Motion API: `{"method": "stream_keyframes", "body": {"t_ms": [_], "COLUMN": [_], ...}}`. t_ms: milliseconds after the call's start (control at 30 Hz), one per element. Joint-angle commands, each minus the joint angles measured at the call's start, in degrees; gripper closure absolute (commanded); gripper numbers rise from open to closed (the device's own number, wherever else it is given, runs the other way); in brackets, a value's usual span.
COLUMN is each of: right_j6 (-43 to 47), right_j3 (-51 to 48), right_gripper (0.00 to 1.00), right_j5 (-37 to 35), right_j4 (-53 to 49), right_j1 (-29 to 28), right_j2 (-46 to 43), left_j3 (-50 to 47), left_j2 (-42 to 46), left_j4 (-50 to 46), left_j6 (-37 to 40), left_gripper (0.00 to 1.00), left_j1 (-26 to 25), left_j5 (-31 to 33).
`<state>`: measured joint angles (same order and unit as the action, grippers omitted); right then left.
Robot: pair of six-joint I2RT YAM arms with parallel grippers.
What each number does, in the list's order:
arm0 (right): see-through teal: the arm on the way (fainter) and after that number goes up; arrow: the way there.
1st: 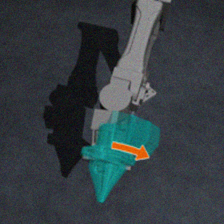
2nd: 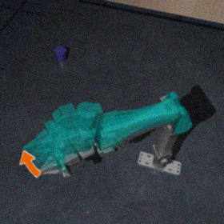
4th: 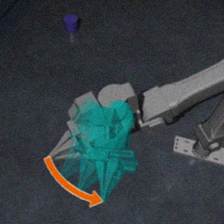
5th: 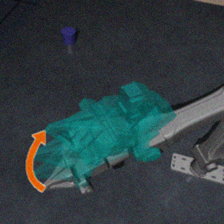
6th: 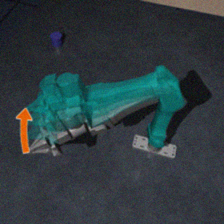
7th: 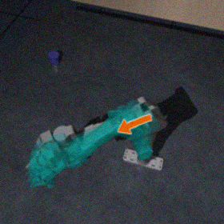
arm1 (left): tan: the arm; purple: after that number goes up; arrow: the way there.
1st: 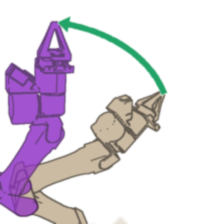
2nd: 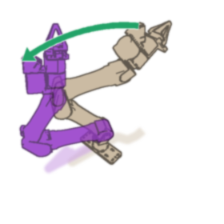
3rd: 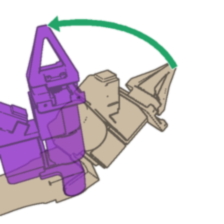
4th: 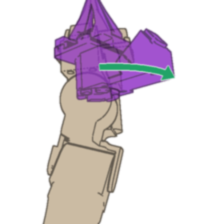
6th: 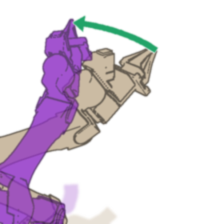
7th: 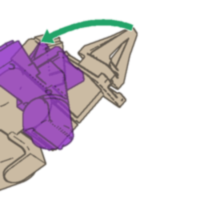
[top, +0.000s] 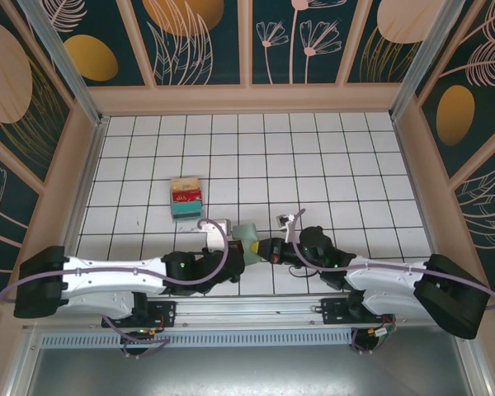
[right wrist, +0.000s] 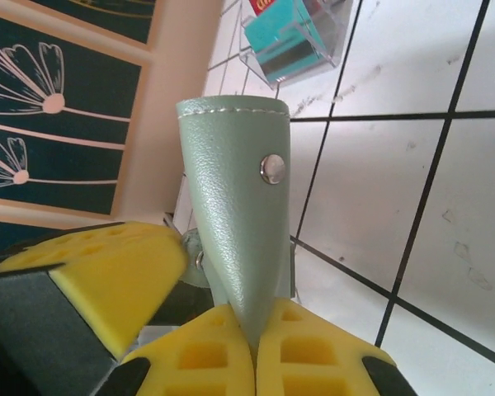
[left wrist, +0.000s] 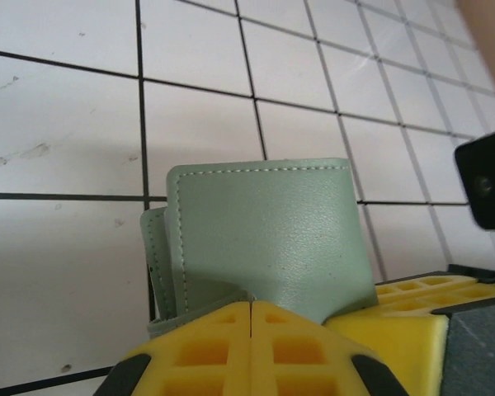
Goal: Take the credit cards out of the card holder
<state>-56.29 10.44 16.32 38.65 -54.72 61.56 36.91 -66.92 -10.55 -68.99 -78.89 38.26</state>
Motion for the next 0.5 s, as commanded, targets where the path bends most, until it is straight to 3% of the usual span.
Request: {"method": "stream_keyframes", "body": {"t_ms": [0,300,367,400,467], "right_j6": [-1.01,-0.77,-0.55,-0.39,-0.15], "right_j3": [-2.73,-2.84,-2.62,-2.47,-2.37], "right_gripper": [1.00,1.00,1.00,1.00,1.00], "right_j5": [-3.67,-3.49,-3.32,-3.32,-3.19], "right_j4": [-2.67,-2.87,-2.81,-2.80,-2.87], "right_j1": [2.05,2.60,2.51,2.51,2.43], "right_j2": [-2.07,-2.81,-2.88,-2.94,-3.07], "left_j3": [-2.42,-4.01,-4.20,-4.21,-3.67], "left_j2": [3.25,4.72,4.32,3.98,2.65], "left_j4": [-5.69,-1.08,3.41,6.04,9.28], "left_j6": [-2.79,0.49,3.95,5.75,8.26], "left_gripper": [1.00,1.00,0.67,0.56,0.48], "left_j1": [0.30,0.32,0.32,0.32,0.32], "left_j5": [5.77,3.40,1.05,-0.61,-3.10]}}
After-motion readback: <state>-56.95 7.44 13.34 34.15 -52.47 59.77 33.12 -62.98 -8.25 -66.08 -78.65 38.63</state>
